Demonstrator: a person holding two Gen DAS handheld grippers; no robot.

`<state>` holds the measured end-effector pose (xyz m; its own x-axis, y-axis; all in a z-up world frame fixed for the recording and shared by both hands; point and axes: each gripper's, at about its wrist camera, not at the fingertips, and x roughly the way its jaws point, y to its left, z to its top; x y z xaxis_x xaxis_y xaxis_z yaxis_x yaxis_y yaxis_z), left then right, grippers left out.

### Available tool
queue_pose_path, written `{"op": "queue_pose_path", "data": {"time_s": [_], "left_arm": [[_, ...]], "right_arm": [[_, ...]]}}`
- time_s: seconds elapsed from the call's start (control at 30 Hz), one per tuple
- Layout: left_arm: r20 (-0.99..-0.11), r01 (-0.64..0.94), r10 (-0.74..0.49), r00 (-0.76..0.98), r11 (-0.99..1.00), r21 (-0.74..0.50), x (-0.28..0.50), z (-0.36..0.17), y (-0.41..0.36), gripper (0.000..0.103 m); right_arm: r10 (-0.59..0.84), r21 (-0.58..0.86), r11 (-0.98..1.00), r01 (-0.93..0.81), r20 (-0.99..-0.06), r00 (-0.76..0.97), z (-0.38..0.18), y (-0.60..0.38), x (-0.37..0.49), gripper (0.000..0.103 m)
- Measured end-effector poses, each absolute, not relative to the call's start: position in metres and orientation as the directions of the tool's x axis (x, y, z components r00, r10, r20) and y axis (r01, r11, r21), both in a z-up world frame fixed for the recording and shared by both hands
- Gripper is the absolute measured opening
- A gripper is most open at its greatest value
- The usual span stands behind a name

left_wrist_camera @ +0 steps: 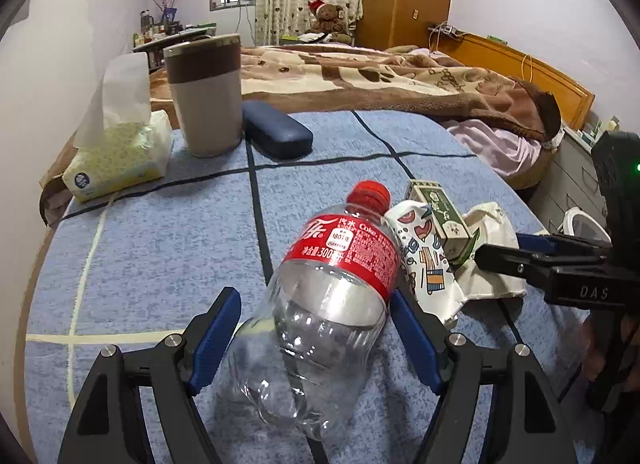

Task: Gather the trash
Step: 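Reach the left tool to the clear plastic bottle while the right tool reaches the white paper bag, then close the left tool on the clear bottle while the right tool grasps the white paper bag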

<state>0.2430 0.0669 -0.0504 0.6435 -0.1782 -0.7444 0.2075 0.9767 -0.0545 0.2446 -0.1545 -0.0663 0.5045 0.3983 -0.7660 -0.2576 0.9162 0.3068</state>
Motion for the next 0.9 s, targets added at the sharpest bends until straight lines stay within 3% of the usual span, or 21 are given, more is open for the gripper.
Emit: {"op": "queue_pose_path", "data": {"time_s": [0.17, 0.23, 0.33, 0.9], "left_arm": [[-0.764, 0.201, -0.165, 0.623, 0.978, -0.047, 0.246, -0.056, 0.061, 0.077], [-0.766, 0.189, -0.162, 0.622, 0.98, -0.054, 0.243, -0.058, 0.062, 0.07], [-0.76, 0.162, -0.156, 0.631, 0.984, -0.067, 0.237, -0.056, 0.063, 0.07], [-0.774, 0.068, -0.126, 0.621, 0.992, -0.107, 0.193, -0.039, 0.06, 0.072]], "right_arm": [[0.412, 0.325, 0.911, -0.255, -0.756, 0.508, -0.067, -0.159, 0.242, 0.056], [0.416, 0.329, 0.909, -0.256, -0.754, 0.508, -0.067, -0.16, 0.242, 0.05], [0.419, 0.331, 0.907, -0.259, -0.754, 0.506, -0.067, -0.161, 0.24, 0.046], [0.447, 0.361, 0.894, -0.264, -0.747, 0.492, -0.064, -0.18, 0.213, 0.044]]}}
